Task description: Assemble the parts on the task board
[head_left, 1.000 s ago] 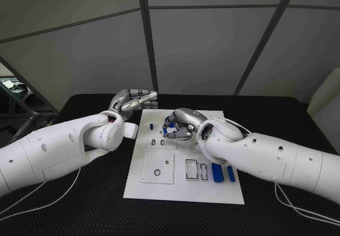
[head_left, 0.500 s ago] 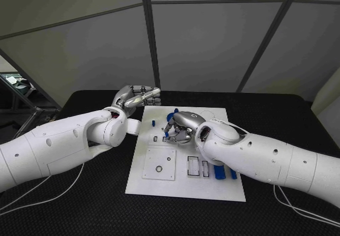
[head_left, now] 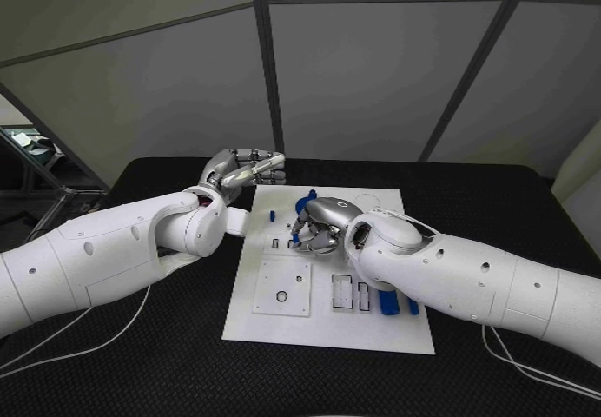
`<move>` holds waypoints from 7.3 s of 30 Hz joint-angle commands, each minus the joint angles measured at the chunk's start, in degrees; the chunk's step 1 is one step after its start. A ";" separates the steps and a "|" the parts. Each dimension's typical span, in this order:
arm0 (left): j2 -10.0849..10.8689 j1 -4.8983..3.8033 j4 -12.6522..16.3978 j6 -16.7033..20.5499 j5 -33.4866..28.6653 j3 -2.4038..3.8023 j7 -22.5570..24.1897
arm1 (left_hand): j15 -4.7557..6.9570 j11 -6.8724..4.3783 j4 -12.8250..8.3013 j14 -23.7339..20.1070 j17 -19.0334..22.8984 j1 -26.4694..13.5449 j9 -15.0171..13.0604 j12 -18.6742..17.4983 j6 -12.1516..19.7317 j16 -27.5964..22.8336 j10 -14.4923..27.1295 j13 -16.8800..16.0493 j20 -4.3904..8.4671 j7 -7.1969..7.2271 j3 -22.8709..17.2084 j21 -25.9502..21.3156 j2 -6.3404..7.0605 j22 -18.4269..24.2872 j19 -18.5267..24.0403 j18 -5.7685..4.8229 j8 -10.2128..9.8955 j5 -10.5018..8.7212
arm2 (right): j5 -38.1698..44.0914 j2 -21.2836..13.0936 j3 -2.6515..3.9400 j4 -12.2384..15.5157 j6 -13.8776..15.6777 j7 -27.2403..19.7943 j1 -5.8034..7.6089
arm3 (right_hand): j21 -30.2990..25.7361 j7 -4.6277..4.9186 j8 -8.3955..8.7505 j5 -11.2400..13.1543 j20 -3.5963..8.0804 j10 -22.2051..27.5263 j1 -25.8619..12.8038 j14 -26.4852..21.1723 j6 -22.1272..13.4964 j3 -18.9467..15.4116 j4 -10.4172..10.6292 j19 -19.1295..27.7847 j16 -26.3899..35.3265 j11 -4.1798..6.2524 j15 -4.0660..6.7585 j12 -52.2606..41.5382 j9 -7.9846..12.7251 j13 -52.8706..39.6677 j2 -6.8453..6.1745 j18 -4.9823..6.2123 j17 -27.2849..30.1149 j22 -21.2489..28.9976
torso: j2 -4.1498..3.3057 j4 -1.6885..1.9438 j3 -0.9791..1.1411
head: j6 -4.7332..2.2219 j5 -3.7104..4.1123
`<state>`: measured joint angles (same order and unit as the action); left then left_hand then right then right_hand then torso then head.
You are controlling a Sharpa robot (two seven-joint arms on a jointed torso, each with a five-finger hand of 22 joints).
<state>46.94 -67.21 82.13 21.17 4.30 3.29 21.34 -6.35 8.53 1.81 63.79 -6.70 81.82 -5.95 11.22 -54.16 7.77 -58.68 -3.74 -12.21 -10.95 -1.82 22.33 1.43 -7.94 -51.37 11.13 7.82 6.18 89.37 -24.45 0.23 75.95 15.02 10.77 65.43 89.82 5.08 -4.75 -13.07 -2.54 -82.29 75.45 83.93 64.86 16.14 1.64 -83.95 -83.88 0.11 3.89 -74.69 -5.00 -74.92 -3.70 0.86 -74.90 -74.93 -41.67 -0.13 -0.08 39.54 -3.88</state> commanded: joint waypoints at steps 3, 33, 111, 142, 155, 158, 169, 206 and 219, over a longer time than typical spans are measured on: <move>-0.07 -0.07 -0.01 -0.71 0.13 0.05 0.18 | -0.20 0.19 -0.36 0.06 -0.06 0.05 0.08 -0.36 -0.11 -0.37 -0.25 0.00 -0.42 -0.36 0.07 -0.33 -0.39 0.05 0.05 -0.74 -0.40 -0.28 | 1.02 -0.07 -0.26 -0.18 -2.54 0.76 -0.23 | 0.18 -0.72 0.06 -0.29 0.28 0.36 -0.72 3.31 1.04 -0.01 -0.24 -6.05 0.17 0.12 0.31 0.33 -0.59 -0.88 0.10 -0.86 -2.06 -15.07 | 0.05 0.04 -0.04 | 0.13 -0.03; -0.06 -0.06 -0.17 -0.78 0.13 0.04 0.13 | -0.20 0.19 -0.36 0.06 -0.06 0.05 0.08 -0.36 -0.11 -0.37 -0.25 0.00 -0.42 -0.36 0.07 -0.33 -0.39 0.05 0.05 -0.74 -0.40 -0.28 | 4.51 -1.28 -0.27 1.30 -4.63 3.75 -0.40 | 0.18 -0.15 1.14 -0.33 -0.02 1.21 -2.25 3.14 -0.12 -0.31 -0.55 -6.05 0.60 -0.35 -0.04 1.61 -0.38 0.18 -1.39 -0.86 -1.39 -15.07 | 0.04 0.03 -0.04 | 0.22 -0.30; 0.38 -2.09 -0.13 -24.86 47.05 0.10 -41.42 | 10.88 -9.42 11.86 23.13 -70.48 -11.89 -23.26 50.64 -8.85 71.67 -21.56 -60.09 10.87 8.69 6.09 45.67 -1.46 -42.98 -22.56 -4.29 10.23 -3.16 | -33.08 -22.61 3.67 10.21 0.79 -12.31 6.07 | -3.91 1.17 0.14 3.85 -1.13 5.83 0.88 1.75 -7.48 -6.19 6.94 -2.24 4.66 -1.56 -1.10 9.18 -0.84 7.80 -5.43 0.71 3.76 -9.08 | 2.96 -0.64 0.76 | 0.98 -1.67; -11.53 -4.50 -7.74 -32.62 56.55 -1.82 -54.70 | 11.50 -10.34 14.49 24.00 -74.90 -11.69 -45.13 63.67 -3.17 74.65 -23.96 -75.87 10.88 8.99 8.55 55.67 -4.09 -58.70 -27.11 -6.60 16.10 -3.24 | -31.23 -21.93 3.74 8.23 0.55 -8.88 6.35 | -3.75 1.16 0.78 -1.12 -1.04 5.60 0.02 2.01 -7.33 -5.84 6.27 -2.54 4.71 -1.52 -1.05 9.50 -0.92 8.31 -5.46 0.61 3.45 -9.42 | 2.77 -0.63 0.65 | 2.17 -1.98; -12.35 -4.69 -8.97 -32.95 56.56 -1.90 -54.80 | 11.50 -10.33 14.50 24.03 -74.98 -11.70 -45.34 63.67 -3.13 74.72 -23.97 -75.91 10.88 8.98 8.62 55.69 -4.04 -58.71 -27.10 -6.60 16.07 -3.25 | -31.14 -21.58 3.73 7.76 0.29 -8.58 6.34 | -3.80 1.16 0.81 -1.29 -1.03 5.57 -0.09 2.03 -7.31 -5.83 6.28 -2.51 4.71 -1.52 -1.04 9.49 -0.93 8.32 -5.45 0.63 3.42 -9.35 | 2.76 -0.64 0.62 | 2.51 -1.98; -12.54 -4.72 -9.07 -33.15 56.56 -1.90 -54.69 | 11.49 -10.33 14.49 24.05 -75.06 -11.65 -45.67 63.68 -3.12 74.78 -23.98 -75.99 10.88 9.00 8.67 55.75 -4.03 -58.80 -27.11 -6.60 16.02 -3.24 | -31.14 -21.47 3.73 7.63 0.16 -8.54 6.34 | -3.80 1.16 0.81 -1.29 -1.03 5.57 -0.09 2.03 -7.31 -5.83 6.28 -2.51 4.71 -1.52 -1.04 9.49 -0.93 8.32 -5.45 0.63 3.42 -9.35 | 2.76 -0.63 0.63 | 2.56 -1.97; -13.26 -4.78 -9.50 -33.83 56.56 -1.91 -54.30 | 11.51 -10.36 14.21 24.08 -75.18 -10.96 -46.52 63.54 -3.12 74.86 -23.94 -76.09 10.88 9.03 8.48 55.79 -4.29 -58.87 -27.06 -6.59 15.86 -3.20 | -31.14 -21.13 3.73 7.26 -0.03 -8.50 6.34 | -3.65 1.15 0.81 -1.48 -1.03 5.42 -0.22 2.06 -7.24 -5.75 6.29 -2.65 4.67 -1.51 -1.03 9.30 -0.95 8.17 -5.34 0.57 3.33 -9.57 | 2.82 -0.56 0.65 | 2.80 -1.98; -12.42 -4.77 -8.15 -34.44 55.12 -2.02 -52.11 | 11.76 -10.69 6.36 24.55 -77.26 -1.72 -51.25 61.98 -3.08 76.40 -24.04 -76.98 11.19 9.25 -0.78 57.11 -6.86 -61.87 -27.62 -6.93 10.15 15.63 | -31.08 -20.58 3.72 6.56 -0.46 -8.54 6.33 | -3.60 1.13 0.79 -1.84 -1.00 5.21 -0.39 2.11 -7.02 -5.54 6.22 -2.73 4.65 -1.48 -1.00 9.04 -1.02 8.00 -5.15 0.54 3.22 -9.67 | 2.82 -0.52 0.62 | 3.27 -2.06; -9.22 -4.76 -5.41 -28.19 52.65 -2.00 -52.05 | 11.63 -10.61 3.75 24.65 -77.66 -4.68 -54.98 61.81 -3.93 76.60 -24.64 -77.64 11.06 9.04 -10.75 57.65 -3.64 -63.34 -28.06 -7.13 8.86 24.51 | -31.08 -20.48 3.71 6.11 -0.62 -8.73 6.33 | -3.64 1.13 0.83 -1.93 -1.00 5.22 -0.64 2.10 -7.02 -5.56 6.27 -2.70 4.69 -1.48 -1.00 9.09 -1.03 8.07 -5.17 0.56 3.27 -9.61 | 2.82 -0.51 0.66 | 3.14 -2.36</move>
<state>37.61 -71.90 76.35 -10.36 58.23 1.24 -31.23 5.15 -1.94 10.79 83.98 -74.91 77.09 -60.83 72.79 -57.34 84.11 -82.87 -80.11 -1.22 -2.24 -6.96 79.68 -2.42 -71.24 -79.15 3.55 16.87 30.55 58.15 -44.99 3.89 82.06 14.84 2.57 71.63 86.04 6.32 -4.28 -14.77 -3.88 -76.87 75.30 84.15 57.47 10.40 8.03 -84.07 -79.53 -1.43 2.46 -65.43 -5.94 -66.87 -8.79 0.86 -71.59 -74.90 -38.85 -0.62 0.54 42.64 -6.15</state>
